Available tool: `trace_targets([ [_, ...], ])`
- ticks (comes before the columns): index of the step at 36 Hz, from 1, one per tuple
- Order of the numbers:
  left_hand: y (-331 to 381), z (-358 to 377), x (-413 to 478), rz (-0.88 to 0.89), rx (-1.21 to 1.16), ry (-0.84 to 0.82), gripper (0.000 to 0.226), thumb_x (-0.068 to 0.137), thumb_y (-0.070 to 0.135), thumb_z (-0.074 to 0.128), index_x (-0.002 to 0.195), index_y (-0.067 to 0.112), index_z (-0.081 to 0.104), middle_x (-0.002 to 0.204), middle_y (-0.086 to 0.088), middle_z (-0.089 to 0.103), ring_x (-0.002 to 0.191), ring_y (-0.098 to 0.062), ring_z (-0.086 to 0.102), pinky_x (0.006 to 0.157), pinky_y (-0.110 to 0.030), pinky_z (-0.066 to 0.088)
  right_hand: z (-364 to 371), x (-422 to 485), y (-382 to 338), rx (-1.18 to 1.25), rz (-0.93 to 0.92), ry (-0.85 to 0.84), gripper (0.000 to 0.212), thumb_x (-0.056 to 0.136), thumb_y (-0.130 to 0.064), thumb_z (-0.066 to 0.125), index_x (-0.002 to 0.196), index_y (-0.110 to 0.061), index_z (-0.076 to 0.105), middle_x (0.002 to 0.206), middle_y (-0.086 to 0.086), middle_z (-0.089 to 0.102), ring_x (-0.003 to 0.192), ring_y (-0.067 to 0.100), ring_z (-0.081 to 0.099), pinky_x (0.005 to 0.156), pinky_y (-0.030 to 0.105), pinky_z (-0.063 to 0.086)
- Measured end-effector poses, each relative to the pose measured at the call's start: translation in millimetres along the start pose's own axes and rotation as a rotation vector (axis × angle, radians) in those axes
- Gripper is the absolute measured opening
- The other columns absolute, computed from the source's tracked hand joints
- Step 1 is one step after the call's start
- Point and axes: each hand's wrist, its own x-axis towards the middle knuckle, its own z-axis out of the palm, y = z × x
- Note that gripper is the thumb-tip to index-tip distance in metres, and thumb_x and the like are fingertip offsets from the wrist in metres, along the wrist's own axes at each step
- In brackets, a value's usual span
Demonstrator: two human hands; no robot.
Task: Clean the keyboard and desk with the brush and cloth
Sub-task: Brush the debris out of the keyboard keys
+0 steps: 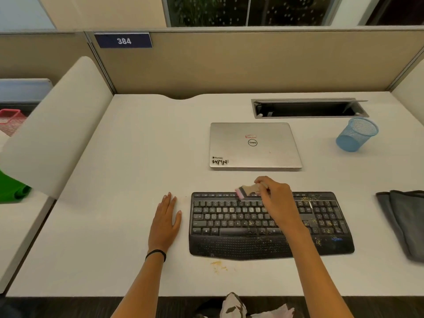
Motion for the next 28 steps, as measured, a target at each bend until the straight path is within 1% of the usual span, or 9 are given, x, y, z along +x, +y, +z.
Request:
trace_targets([
  [3, 1.0, -0.3, -0.4, -0.002, -0.006, 0.001, 0.071, 0.09, 0.054, 0.017, 0.148, 0.014, 0.027, 0.156, 0.006, 0.014, 0.142, 0.0, 0.002, 0.112, -0.01, -0.007, 0.1, 0.1, -0.1, 0.019, 0.002, 0.043, 0.021, 0.094, -0.008, 0.048, 0.107, -0.009, 0.064, 0.077, 0.007, 0.067, 0.062, 0.021, 0.064, 0.052, 0.034, 0.052],
  [10, 1.0, -0.2, -0.3, -0.003, -0.005, -0.002, 0.072, 0.089, 0.055, 0.016, 0.148, 0.014, 0.025, 0.157, 0.006, 0.013, 0.143, -0.001, 0.001, 0.111, -0.01, -0.007, 2.7, 2.3, -5.7, -0.063, 0.041, -0.189, 0.018, 0.093, -0.013, 0.047, 0.098, -0.013, 0.064, 0.071, 0.002, 0.062, 0.054, 0.012, 0.051, 0.051, 0.027, 0.043],
  [12, 0.4, -0.1, -0.3, 0.0, -0.007, -0.003, 0.072, 0.09, 0.055, 0.016, 0.149, 0.014, 0.025, 0.156, 0.007, 0.011, 0.142, -0.001, 0.001, 0.111, -0.01, -0.008, 5.5, 2.3, -8.0, -0.058, 0.043, -0.187, 0.02, 0.094, -0.013, 0.045, 0.1, -0.013, 0.064, 0.073, 0.001, 0.063, 0.064, 0.011, 0.056, 0.056, 0.029, 0.047],
  [15, -0.4, 0.2, -0.3, 0.0, -0.006, -0.005, 0.072, 0.09, 0.055, 0.016, 0.149, 0.015, 0.024, 0.156, 0.007, 0.011, 0.142, 0.0, 0.0, 0.112, -0.01, -0.007, 13.6, 0.1, -10.3, -0.035, 0.048, -0.112, 0.022, 0.096, -0.012, 0.042, 0.104, -0.009, 0.063, 0.065, -0.002, 0.055, 0.051, 0.002, 0.041, 0.048, 0.017, 0.028],
  [17, -0.1, 0.2, 0.1, -0.001, -0.005, -0.008, 0.072, 0.09, 0.055, 0.016, 0.149, 0.015, 0.024, 0.156, 0.007, 0.01, 0.142, 0.0, 0.0, 0.111, -0.01, -0.007, 15.5, -0.8, -11.4, -0.035, 0.061, -0.096, 0.023, 0.096, -0.012, 0.041, 0.104, -0.008, 0.062, 0.067, 0.0, 0.056, 0.049, 0.001, 0.037, 0.048, 0.016, 0.024],
  [19, 0.1, 0.0, 0.0, -0.004, -0.007, -0.007, 0.072, 0.089, 0.055, 0.016, 0.149, 0.015, 0.024, 0.156, 0.008, 0.01, 0.143, -0.001, 0.0, 0.111, -0.01, -0.008, 12.8, 1.5, -9.4, -0.042, 0.068, -0.149, 0.022, 0.095, -0.011, 0.042, 0.101, -0.011, 0.063, 0.074, 0.001, 0.059, 0.057, 0.008, 0.047, 0.052, 0.019, 0.035],
  [22, 0.3, 0.1, -0.1, -0.002, 0.0, -0.004, 0.07, 0.091, 0.054, 0.018, 0.149, 0.015, 0.024, 0.157, 0.007, 0.011, 0.143, -0.001, 0.001, 0.111, -0.009, -0.008, 9.4, 7.5, -0.3, -0.045, 0.101, -0.241, 0.021, 0.091, -0.009, 0.045, 0.091, -0.014, 0.066, 0.086, 0.003, 0.065, 0.084, 0.023, 0.061, 0.071, 0.038, 0.053],
  [24, 0.4, 0.0, -0.1, -0.004, 0.008, -0.004, 0.065, 0.093, 0.048, 0.023, 0.149, 0.015, 0.024, 0.157, 0.006, 0.011, 0.142, -0.001, 0.0, 0.11, -0.009, -0.009, 10.5, 7.7, 1.7, -0.037, 0.117, -0.228, 0.022, 0.091, -0.009, 0.045, 0.092, -0.014, 0.066, 0.09, 0.004, 0.066, 0.088, 0.025, 0.062, 0.074, 0.042, 0.053],
  [28, 0.8, 0.4, 0.1, 0.001, 0.003, -0.001, 0.062, 0.094, 0.042, 0.029, 0.149, 0.014, 0.024, 0.156, 0.007, 0.011, 0.143, -0.002, 0.001, 0.112, -0.011, -0.007, 17.7, 1.9, -0.6, -0.031, 0.11, -0.14, 0.026, 0.096, -0.012, 0.038, 0.102, -0.011, 0.063, 0.081, 0.003, 0.062, 0.078, 0.022, 0.058, 0.065, 0.033, 0.048],
])
